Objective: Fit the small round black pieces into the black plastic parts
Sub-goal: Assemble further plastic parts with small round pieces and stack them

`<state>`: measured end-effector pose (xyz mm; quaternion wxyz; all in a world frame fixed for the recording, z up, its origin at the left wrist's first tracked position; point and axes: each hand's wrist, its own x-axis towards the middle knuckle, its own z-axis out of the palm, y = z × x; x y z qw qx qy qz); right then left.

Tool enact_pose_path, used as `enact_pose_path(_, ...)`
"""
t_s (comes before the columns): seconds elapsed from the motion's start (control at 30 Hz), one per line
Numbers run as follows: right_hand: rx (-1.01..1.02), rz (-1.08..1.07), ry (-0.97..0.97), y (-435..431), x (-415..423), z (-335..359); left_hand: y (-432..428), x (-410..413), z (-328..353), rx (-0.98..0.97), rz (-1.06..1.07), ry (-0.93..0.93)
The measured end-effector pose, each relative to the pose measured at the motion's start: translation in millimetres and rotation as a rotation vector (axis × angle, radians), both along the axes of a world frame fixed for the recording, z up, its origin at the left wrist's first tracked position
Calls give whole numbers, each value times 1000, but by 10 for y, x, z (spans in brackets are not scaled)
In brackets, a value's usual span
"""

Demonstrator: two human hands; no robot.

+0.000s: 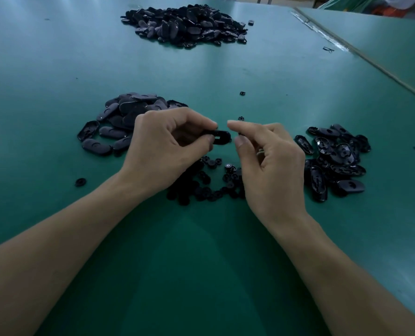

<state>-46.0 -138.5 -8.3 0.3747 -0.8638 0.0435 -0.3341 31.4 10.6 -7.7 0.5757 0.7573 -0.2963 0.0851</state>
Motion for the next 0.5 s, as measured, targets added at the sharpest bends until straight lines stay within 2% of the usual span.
enact_pose_path(0.2, 97, 15, 45, -3, 8, 15, -8, -36, 9, 15, -56, -8)
enact_pose_path(0.5, 114, 39, 24, 7, 14, 16, -9, -38, 10, 24, -57, -18)
